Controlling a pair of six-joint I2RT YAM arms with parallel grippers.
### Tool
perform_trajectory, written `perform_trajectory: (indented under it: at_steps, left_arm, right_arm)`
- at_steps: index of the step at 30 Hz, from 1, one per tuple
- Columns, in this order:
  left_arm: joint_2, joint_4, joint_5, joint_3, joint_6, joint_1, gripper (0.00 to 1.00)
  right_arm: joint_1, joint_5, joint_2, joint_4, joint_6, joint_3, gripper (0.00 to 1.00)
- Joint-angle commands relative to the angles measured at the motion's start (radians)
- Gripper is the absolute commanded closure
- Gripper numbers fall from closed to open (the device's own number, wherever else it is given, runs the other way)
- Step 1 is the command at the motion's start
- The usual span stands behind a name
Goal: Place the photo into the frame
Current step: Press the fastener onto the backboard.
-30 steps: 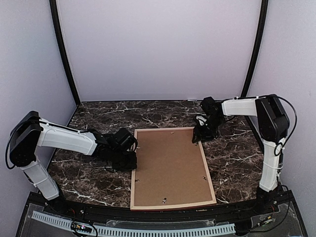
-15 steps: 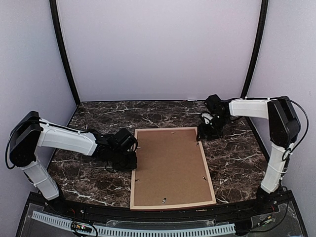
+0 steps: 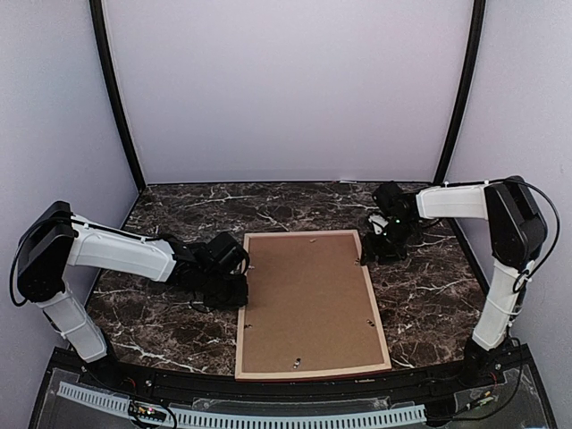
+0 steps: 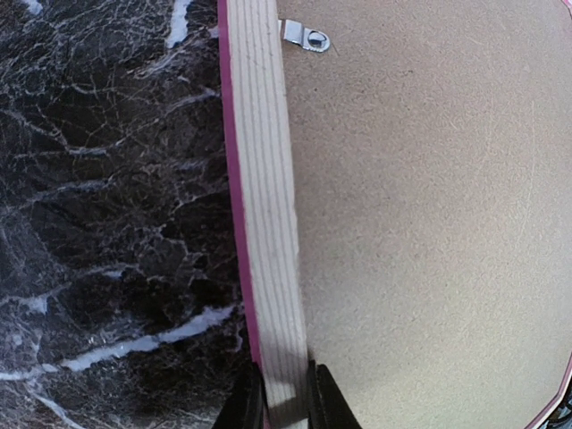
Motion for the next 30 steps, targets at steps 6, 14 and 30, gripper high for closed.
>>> perform_trajectory:
  at_steps: [6,14,30]
  left_arm:
    - [-0.016,0.027,0.008,-0.009,0.016,-0.005,0.92]
    - [-0.015,0.027,0.008,-0.012,0.018,-0.007,0.92]
    - [-0.013,0.017,0.007,-0.012,0.029,-0.006,0.93]
  right_arm:
    - [0.018,0.0,0.027,0.032,0.025,0.0,0.43]
    - [0.03,0.045,0.046,0.025,0.046,0.004,0.44]
    - [0.034,0.138,0.096,0.056,0.086,0.076,0.47]
